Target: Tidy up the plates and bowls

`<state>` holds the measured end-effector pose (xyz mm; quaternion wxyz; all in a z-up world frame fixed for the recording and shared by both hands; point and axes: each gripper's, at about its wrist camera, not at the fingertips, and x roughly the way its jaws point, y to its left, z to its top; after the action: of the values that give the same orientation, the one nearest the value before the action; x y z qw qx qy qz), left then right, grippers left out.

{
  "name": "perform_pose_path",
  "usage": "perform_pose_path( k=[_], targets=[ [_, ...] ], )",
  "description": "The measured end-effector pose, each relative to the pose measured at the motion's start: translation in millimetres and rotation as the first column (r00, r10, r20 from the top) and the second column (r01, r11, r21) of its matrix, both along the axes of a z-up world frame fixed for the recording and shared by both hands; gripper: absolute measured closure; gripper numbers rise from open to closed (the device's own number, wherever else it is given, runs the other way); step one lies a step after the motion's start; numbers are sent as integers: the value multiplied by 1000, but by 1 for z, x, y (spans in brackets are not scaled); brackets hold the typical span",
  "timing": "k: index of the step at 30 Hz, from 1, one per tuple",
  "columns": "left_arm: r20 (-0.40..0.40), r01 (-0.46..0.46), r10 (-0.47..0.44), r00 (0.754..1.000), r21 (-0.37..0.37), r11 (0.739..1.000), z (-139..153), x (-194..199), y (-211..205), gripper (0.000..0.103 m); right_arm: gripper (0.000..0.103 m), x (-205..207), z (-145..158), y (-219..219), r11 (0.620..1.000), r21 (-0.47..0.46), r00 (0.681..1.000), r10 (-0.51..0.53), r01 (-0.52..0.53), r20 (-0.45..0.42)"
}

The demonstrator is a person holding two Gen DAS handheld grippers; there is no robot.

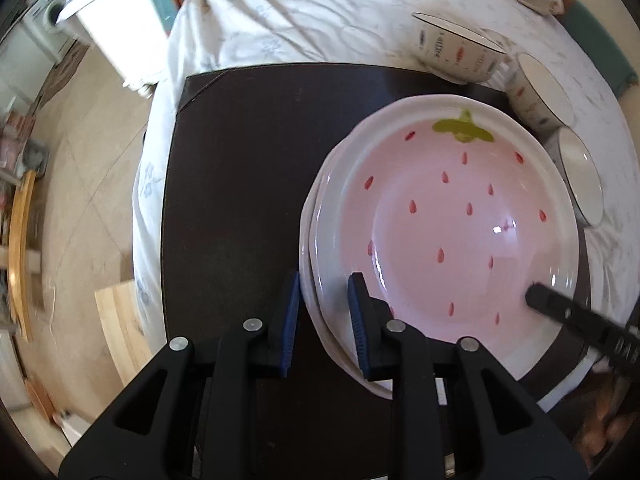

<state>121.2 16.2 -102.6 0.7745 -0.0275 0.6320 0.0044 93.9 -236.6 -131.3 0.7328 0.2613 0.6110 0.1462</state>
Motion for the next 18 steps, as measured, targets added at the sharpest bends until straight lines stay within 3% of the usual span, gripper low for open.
perform_pose_path(
  k=[6, 11, 18],
  targets=[
    [-38, -72, 74, 997, 62, 995, -7, -3, -11, 73, 92, -1, -1, 0, 1000, 4, 1000, 23, -23, 3],
    [-57, -199, 204, 977, 76, 977, -11, 1, -13, 71, 91, 3, -1, 1, 999, 9, 999, 45, -45, -11],
    [-35, -215, 225, 974, 179, 960, -13, 0, -31, 64, 90, 8, -1, 1, 994, 29, 994, 109, -109, 8]
  ],
)
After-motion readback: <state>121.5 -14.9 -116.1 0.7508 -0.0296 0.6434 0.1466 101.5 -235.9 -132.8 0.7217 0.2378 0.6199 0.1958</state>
